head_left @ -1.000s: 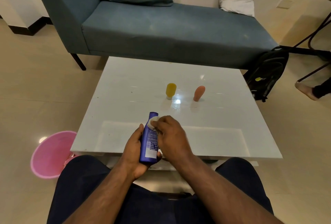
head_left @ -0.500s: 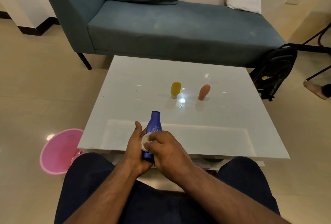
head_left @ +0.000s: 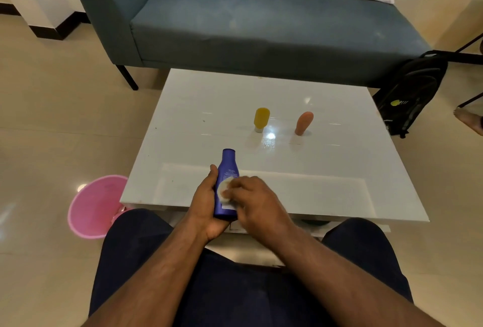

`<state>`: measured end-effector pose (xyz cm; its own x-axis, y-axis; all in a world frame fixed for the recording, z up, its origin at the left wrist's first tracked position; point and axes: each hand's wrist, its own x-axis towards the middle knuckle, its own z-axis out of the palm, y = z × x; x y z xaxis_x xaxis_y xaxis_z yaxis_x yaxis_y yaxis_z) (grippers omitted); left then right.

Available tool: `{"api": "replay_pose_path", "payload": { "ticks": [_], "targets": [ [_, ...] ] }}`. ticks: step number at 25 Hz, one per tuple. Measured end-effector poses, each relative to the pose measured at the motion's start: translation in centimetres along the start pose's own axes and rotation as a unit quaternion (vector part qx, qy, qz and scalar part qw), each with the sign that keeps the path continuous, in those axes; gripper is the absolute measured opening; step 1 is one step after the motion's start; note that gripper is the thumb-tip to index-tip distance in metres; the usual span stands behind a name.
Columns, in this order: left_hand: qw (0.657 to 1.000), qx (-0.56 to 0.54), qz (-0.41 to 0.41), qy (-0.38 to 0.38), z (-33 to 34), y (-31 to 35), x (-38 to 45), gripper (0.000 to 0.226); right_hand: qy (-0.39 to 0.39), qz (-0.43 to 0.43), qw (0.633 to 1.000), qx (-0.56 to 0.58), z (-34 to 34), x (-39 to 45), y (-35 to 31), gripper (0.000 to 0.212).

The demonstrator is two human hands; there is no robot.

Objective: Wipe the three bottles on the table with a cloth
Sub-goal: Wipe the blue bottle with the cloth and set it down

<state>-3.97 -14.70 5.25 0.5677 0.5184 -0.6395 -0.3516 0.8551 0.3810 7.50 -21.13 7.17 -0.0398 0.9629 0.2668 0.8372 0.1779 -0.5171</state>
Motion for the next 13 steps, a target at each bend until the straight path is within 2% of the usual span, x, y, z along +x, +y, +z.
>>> {"api": "replay_pose_path", "payload": {
  "ticks": [2, 3, 7, 8, 11, 13],
  "targets": [
    [1.000, 0.017, 0.007, 0.008, 0.1, -0.2, 0.0, 0.054, 0.037, 0.100, 0.994, 0.008, -0.4, 0.9, 0.8, 0.023],
    [1.000, 0.016, 0.007, 0.008, 0.1, -0.2, -0.1, 0.053, 0.037, 0.107, 0.994, 0.008, -0.3, 0.9, 0.4, 0.023],
    [1.000, -0.009, 0.007, 0.029, -0.2, 0.2, 0.2, 0.058, -0.018, -0.019, 1.000, 0.014, 0.0, -2.0, -2.0, 0.023],
    [0.999, -0.012, 0.008, 0.030, -0.2, 0.1, 0.4, 0.057, -0.007, -0.004, 1.000, 0.020, -0.1, -1.7, -1.3, 0.023],
    [0.999, -0.008, 0.017, 0.037, 0.0, -0.2, 0.3, 0.052, 0.033, 0.116, 0.992, 0.029, -0.4, -0.1, 0.1, 0.019],
    [0.999, -0.016, 0.017, 0.042, -0.3, 0.0, 0.5, 0.055, 0.020, 0.081, 0.996, 0.017, 0.0, -0.4, -1.6, 0.019]
  ]
}}
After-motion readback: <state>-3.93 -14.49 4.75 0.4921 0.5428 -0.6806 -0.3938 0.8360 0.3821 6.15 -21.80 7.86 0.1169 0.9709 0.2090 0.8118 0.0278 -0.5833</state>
